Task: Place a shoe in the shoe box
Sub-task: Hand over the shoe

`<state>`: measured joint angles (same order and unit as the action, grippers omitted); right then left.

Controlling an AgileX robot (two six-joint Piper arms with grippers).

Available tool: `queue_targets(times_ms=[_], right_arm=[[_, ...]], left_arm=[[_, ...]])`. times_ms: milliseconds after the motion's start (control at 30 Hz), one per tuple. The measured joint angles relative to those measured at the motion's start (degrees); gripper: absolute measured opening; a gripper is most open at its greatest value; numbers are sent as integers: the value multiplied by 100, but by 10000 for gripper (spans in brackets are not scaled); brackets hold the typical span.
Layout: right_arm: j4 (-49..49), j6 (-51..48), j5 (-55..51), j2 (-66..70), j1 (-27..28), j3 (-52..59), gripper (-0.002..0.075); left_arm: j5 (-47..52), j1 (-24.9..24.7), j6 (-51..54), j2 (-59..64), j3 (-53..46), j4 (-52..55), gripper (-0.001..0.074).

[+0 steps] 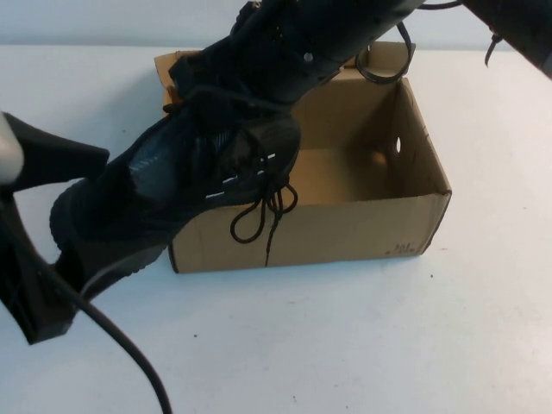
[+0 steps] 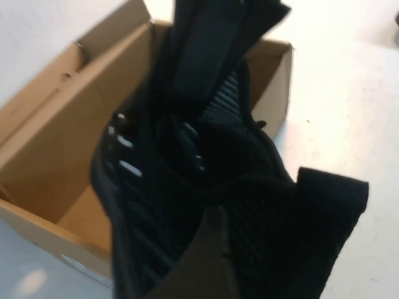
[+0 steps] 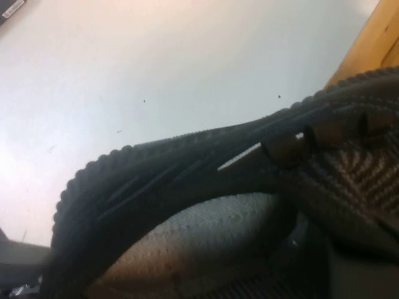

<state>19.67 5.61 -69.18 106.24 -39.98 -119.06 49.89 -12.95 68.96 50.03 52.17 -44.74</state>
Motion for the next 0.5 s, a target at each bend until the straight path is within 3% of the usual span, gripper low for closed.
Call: queue_targets(times_ms=[333, 400, 500], right_arm=[[84, 0, -3, 0, 9, -13, -6], [164, -52, -26, 8, 9, -28, -6], [247, -151, -117, 12, 9, -130, -6]], left_arm=[[-460, -297, -220, 513, 0, 181, 643], [-471, -297, -274, 631, 0, 202, 605], [-502, -297, -348, 740, 0, 224, 479]])
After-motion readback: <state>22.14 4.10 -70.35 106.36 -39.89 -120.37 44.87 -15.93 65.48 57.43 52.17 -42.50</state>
